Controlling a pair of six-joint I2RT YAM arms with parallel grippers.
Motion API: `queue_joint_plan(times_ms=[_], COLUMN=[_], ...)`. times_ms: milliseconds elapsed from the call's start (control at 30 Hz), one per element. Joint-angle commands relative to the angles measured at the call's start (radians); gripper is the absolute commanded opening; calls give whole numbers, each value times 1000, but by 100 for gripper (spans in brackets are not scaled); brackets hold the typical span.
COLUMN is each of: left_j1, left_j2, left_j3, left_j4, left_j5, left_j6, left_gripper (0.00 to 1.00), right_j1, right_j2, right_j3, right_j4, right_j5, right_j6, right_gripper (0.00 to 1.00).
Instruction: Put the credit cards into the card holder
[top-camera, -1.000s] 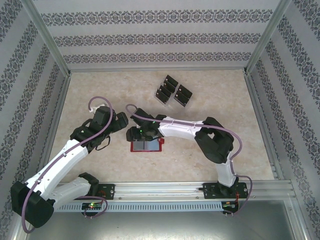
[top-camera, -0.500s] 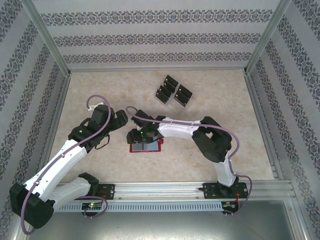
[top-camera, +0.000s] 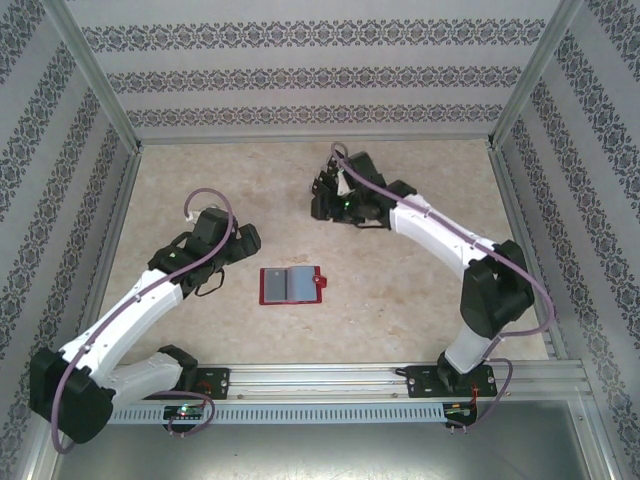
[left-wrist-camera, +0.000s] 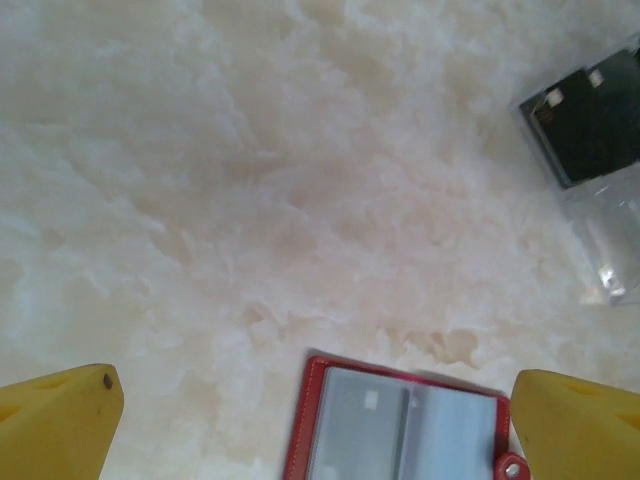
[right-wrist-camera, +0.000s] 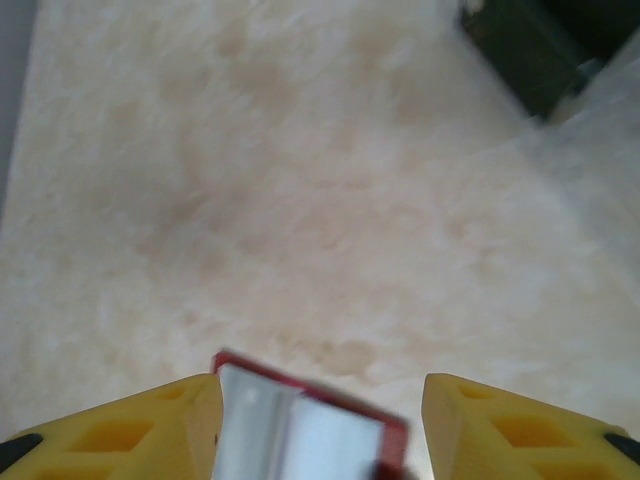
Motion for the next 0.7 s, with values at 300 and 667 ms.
queue_joint_plan(times_ms=[300, 667], left_j1=[13, 13], left_j2=[209, 303], left_j3=[-23, -31], left_j4=[29, 82], left_j5=[95, 125], left_j6=[100, 111], left_gripper=[100, 100], right_j1=[-88, -186], right_j2=[370, 328], right_j3=[474, 451], right_j4=[-255, -280], right_j5=[211, 293], right_j6=[-364, -419], right_gripper=[38, 39])
